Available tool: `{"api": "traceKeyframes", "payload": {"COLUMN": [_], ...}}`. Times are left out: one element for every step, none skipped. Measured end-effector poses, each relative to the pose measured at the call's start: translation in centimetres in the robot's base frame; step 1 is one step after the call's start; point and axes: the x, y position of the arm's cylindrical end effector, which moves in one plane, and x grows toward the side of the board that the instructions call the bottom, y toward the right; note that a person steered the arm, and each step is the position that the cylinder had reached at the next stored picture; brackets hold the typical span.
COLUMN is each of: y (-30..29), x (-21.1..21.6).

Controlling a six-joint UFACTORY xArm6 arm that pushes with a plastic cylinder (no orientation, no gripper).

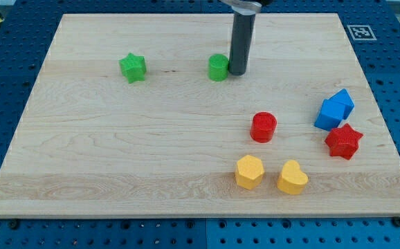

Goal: Move the green circle towards the green star

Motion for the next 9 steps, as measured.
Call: {"api": "traceKeyframes", "payload": {"y": [-1.8, -3.0, -3.6, -4.8, -5.4, -5.3, -5.0, -5.2, -6.1], "x": [0.0, 0.0, 0.0, 0.0, -0.1, -0.2, -0.8, -2.2, -2.4]}}
